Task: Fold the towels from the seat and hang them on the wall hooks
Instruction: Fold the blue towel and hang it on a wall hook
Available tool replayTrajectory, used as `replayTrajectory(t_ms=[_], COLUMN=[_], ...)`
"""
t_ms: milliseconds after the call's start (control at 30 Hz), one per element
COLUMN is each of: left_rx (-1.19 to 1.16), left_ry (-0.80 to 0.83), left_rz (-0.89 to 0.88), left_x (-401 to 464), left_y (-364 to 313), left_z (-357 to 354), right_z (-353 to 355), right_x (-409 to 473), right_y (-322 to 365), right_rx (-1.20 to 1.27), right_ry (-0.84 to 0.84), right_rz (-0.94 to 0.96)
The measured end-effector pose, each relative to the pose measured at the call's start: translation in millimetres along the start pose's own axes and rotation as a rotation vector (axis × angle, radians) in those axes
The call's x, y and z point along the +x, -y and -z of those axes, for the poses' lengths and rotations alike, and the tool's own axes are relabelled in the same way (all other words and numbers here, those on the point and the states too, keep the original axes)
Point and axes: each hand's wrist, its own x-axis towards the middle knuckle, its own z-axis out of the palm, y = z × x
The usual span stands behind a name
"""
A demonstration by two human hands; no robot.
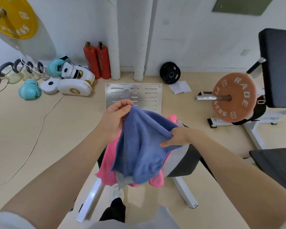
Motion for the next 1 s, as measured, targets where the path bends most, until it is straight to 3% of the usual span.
replayTrajectory(t_ms=[267, 400, 533, 600, 700, 800, 1000], left_rx=[-0.160, -0.203, -0.254, -0.196, 0.167, 0.502, 0.652], left_ry=[-0.115, -0.076, 0.120, 0.121, -0.164, -0.377, -0.370], left_rz=[-0.072, -0.031, 0.109, 0.152, 0.206, 0.050, -0.053], left_x=[-76, -112, -135, -137, -127, -117, -73], left_y=[19, 36, 42, 48, 64, 77, 75], left_z=[-42, -51, -47, -42, -27, -11, 5], right_z=[-42, -63, -76, -77, -79, -84, -71], right_x=[-60, -90, -117, -119, -107, -82, -39], right_y=[-76, -96, -109, -110, -115, -111, -99], right_rx=[-0.284, 0.040, 0.261, 0.288, 0.179, 0.044, -0.358], right_ry=[-0.365, -0.619, -0.739, -0.761, -0.775, -0.675, -0.633], right_rz=[-0.019, 0.061, 0.092, 0.092, 0.013, -0.015, -0.107])
